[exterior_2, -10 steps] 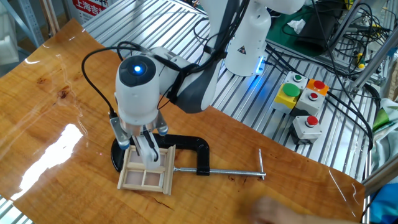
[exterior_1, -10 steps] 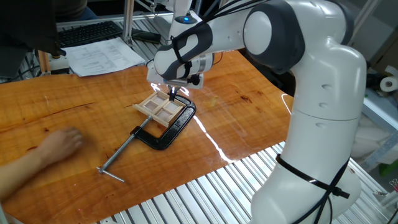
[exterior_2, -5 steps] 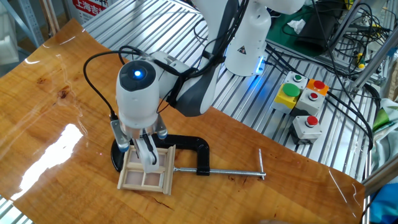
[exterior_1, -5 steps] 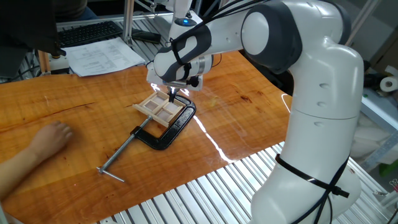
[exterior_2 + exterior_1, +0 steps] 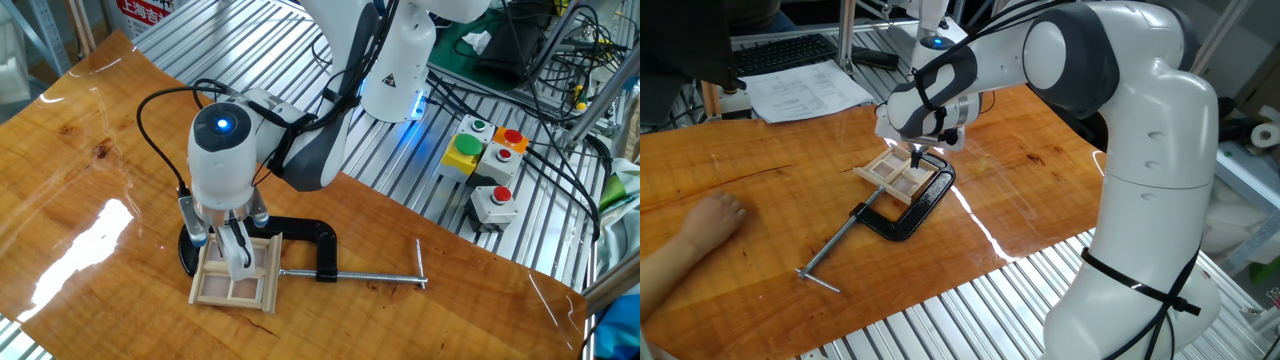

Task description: Open a sliding window

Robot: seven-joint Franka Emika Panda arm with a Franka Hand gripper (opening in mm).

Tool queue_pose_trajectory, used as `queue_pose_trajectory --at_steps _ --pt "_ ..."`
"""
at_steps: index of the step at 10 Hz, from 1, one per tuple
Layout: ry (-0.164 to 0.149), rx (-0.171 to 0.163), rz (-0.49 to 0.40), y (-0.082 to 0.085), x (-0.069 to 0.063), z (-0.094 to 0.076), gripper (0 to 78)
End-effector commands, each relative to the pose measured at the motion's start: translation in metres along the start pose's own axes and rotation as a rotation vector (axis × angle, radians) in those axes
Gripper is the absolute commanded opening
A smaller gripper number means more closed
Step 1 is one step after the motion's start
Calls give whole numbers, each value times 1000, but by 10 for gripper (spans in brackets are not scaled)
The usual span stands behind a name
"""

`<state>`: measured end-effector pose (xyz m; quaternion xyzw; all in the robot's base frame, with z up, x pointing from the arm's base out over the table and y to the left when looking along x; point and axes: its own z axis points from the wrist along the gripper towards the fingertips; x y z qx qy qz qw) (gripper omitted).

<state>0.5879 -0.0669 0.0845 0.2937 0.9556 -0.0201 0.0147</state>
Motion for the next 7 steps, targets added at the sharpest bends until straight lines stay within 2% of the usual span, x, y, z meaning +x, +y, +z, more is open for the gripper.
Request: queue_pose_trajectory --at_steps 1,7 --pt "-12 -8 17 0 -1 6 0" --pt "-26 -16 31 -3 3 11 0"
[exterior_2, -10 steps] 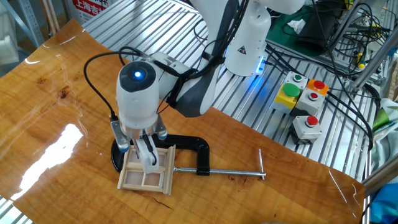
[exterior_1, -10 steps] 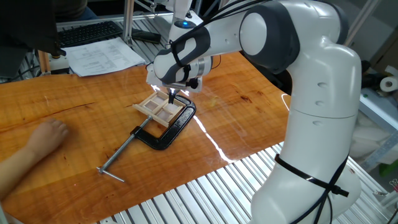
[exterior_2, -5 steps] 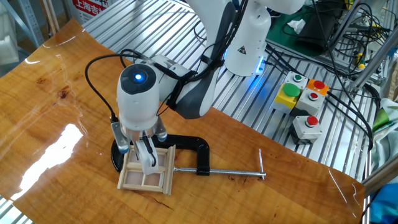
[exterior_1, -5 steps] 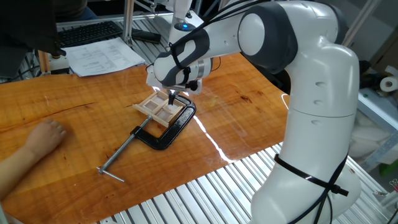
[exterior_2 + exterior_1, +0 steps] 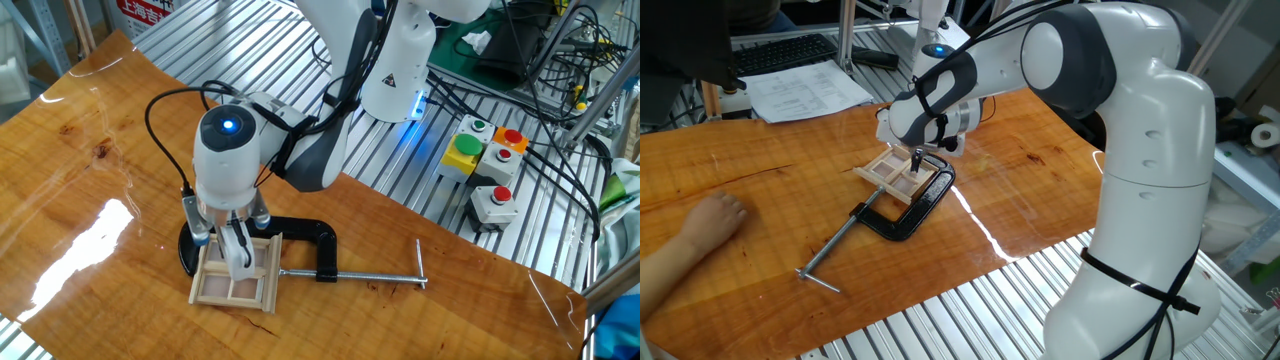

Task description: Open a sliding window

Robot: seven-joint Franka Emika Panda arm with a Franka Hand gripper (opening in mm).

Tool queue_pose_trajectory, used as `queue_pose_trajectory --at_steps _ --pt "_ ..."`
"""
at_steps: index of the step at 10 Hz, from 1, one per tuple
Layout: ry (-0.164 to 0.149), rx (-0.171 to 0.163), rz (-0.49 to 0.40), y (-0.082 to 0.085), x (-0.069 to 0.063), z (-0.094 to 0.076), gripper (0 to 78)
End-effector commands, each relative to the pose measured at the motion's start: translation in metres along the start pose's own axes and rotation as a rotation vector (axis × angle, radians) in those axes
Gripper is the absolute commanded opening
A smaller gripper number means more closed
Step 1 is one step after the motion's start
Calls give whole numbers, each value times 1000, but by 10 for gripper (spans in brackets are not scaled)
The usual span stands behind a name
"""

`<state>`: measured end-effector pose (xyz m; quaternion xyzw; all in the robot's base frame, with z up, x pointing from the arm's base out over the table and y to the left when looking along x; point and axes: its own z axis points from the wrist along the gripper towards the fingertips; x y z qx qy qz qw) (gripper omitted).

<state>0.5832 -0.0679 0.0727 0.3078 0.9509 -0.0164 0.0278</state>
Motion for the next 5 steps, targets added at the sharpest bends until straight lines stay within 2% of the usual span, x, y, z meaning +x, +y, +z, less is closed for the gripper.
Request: queue_pose_trajectory --at_steps 1,5 --pt "-3 -3 5 -1 1 -1 0" --pt "-5 -4 11 -2 5 0 0"
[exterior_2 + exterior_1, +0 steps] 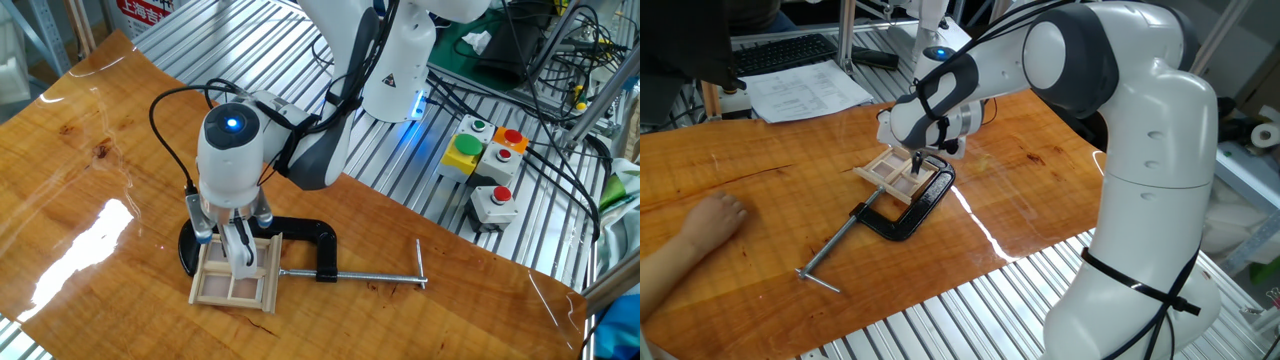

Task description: Open a sliding window

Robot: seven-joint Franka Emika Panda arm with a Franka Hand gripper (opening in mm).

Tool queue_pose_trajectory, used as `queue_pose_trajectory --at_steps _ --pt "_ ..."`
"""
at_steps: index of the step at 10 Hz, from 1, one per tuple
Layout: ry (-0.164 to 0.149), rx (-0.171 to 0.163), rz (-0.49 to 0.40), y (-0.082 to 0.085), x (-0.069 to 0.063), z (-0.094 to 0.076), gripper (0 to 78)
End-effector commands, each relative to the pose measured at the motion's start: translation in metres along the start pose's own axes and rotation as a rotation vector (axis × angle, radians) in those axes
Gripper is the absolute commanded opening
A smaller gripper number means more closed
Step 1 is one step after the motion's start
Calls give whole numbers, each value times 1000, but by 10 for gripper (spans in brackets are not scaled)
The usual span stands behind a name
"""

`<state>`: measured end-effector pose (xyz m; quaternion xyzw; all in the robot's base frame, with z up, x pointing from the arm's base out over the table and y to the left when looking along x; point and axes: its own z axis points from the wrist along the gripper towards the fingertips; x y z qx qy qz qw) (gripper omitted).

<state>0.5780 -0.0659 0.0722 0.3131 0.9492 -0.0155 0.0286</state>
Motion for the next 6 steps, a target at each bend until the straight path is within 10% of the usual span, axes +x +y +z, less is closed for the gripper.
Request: queue_pose_trajectory --at_steps 1,6 --pt "-11 -6 2 -1 0 2 0" --pt "-20 -7 10 1 3 3 0"
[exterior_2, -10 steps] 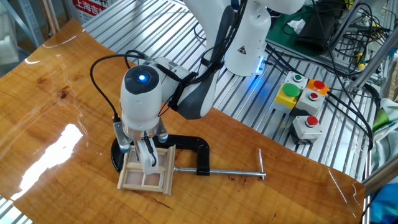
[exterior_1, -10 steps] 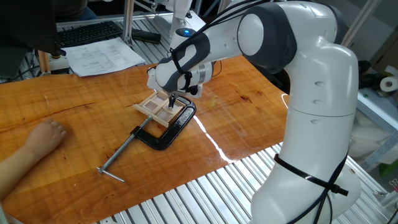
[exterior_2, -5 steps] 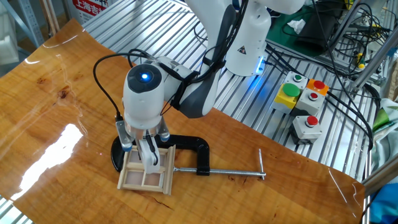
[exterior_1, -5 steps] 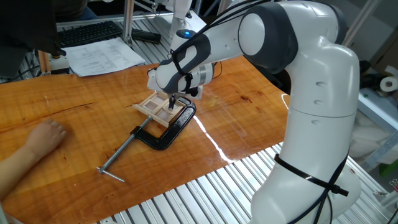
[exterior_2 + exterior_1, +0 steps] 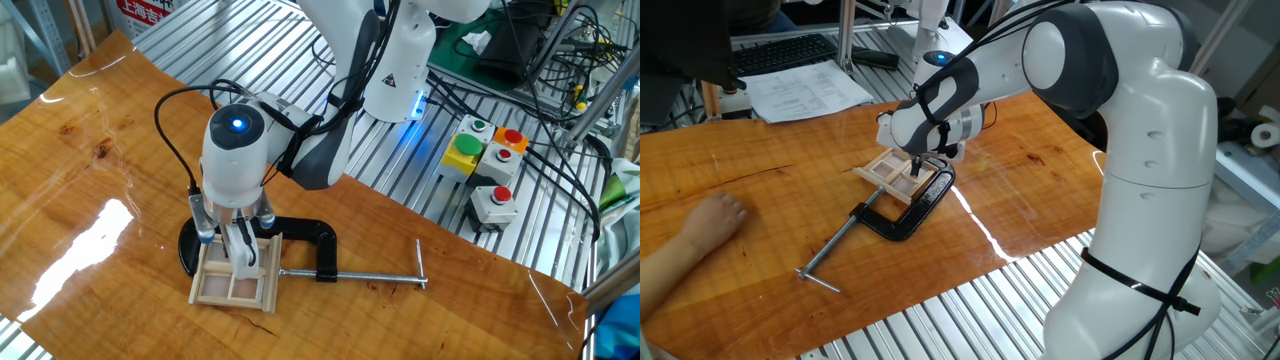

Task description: Open a sliding window

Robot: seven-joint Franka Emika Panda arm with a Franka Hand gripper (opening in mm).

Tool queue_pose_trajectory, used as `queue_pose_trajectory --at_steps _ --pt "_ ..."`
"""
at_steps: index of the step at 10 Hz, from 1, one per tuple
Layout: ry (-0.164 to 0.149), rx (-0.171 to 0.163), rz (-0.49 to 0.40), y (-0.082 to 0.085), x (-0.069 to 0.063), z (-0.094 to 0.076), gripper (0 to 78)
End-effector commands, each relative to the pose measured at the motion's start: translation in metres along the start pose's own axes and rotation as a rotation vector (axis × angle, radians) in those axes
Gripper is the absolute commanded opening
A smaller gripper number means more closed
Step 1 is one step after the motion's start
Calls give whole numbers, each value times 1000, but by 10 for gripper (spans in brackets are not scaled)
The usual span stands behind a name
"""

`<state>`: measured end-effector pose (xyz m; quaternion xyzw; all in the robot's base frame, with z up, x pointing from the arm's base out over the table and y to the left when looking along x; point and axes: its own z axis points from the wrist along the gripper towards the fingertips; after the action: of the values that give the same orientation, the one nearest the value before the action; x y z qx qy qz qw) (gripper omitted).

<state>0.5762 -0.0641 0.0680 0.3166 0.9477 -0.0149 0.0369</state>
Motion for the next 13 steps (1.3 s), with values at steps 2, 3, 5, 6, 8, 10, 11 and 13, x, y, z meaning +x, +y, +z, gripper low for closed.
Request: queue_pose_trajectory --at_steps 2,3,5,6,8,10,11,13 --pt "-9 -4 4 1 1 0 0" --pt "-15 -7 5 1 2 1 0" --pt "-17 -7 8 2 5 2 0" --pt "-16 -7 13 3 7 1 0" --pt "-13 -6 22 5 12 -1 0" --pt "-14 -5 28 6 14 -1 0" --pt "-14 -5 31 7 16 -2 0" --pt "-13 -5 40 9 21 -4 0"
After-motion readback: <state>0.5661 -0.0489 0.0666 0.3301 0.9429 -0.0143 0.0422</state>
